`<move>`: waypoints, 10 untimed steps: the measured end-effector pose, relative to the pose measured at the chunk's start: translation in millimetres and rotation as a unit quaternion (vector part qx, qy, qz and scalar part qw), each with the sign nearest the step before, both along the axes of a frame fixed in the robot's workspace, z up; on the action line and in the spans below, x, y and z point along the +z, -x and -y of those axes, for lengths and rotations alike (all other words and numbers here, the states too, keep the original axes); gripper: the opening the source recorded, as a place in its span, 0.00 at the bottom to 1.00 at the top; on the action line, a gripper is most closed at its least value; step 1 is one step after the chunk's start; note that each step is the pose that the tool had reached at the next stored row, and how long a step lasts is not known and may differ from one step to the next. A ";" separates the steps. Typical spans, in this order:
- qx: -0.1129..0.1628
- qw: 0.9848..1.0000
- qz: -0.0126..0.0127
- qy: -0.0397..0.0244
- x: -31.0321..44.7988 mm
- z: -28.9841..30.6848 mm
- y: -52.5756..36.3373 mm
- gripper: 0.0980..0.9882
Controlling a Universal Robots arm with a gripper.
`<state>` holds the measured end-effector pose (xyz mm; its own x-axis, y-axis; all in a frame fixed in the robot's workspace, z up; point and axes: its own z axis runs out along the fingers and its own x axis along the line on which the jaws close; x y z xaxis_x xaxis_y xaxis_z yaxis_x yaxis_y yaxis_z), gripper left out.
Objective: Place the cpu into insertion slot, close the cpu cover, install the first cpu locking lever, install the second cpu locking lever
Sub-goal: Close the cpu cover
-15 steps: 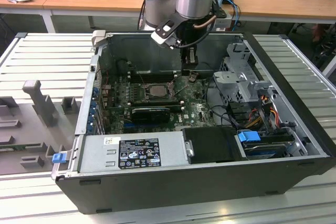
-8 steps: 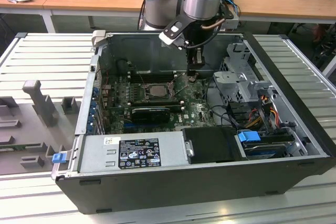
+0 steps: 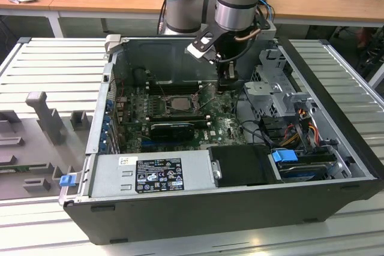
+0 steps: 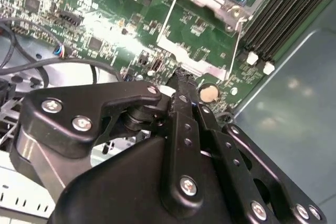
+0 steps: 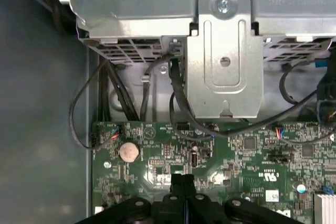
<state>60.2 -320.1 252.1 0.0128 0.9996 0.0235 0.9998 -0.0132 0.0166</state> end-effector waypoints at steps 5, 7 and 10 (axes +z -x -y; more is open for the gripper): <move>0.000 1.000 -0.012 0.000 -0.1 0.0 3.3 0.01; 0.000 1.000 -0.012 0.000 -0.1 -0.1 4.9 0.01; 0.000 1.000 -0.012 0.000 -0.1 -0.1 9.3 0.01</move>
<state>50.9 -320.1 252.0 0.0130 0.9996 0.0234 0.9999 -0.0128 -0.0079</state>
